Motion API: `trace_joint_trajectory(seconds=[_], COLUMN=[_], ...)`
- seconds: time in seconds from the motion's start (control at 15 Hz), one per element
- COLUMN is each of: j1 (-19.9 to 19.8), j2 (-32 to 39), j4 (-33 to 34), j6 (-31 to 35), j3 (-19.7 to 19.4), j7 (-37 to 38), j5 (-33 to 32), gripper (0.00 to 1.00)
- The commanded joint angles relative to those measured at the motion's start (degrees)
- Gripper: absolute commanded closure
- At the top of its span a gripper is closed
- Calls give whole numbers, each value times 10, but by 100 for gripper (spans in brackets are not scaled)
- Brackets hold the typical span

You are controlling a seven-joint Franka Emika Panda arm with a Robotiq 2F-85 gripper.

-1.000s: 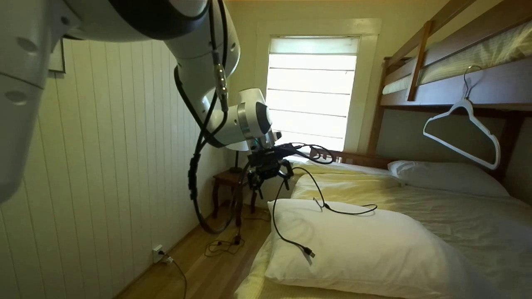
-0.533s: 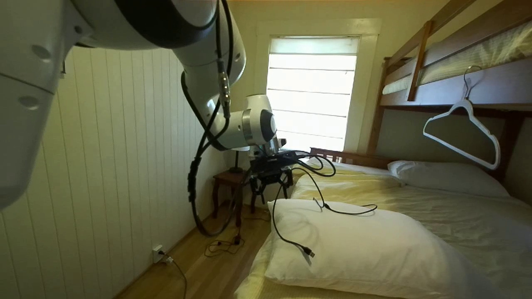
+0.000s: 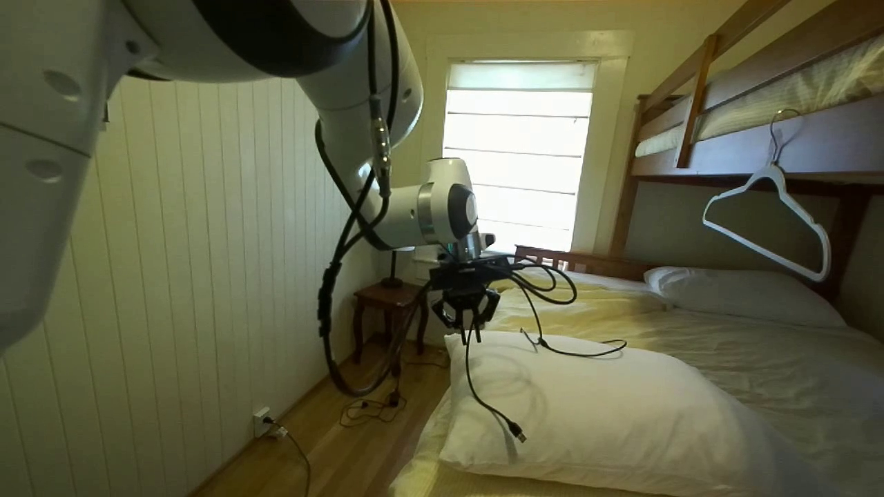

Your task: Pick up the black cable and hang it on the coat hanger

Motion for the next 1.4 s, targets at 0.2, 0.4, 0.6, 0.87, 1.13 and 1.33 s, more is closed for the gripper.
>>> trace_joint_trajectory(seconds=[0.2, 0.4, 0.6, 0.87, 1.13, 1.33], j1=[5, 23, 31, 10, -6, -13], j2=[-11, -41, -84, -134, -128, -134], j4=[0, -25, -54, -77, -55, -57], j6=[4, 54, 82, 155, 181, 194], j3=[-3, -32, -52, -61, -60, -62], j7=[3, 30, 40, 63, 69, 75], j5=[1, -109, -215, -340, -308, -308], gripper=[100, 99, 99, 99, 94, 99])
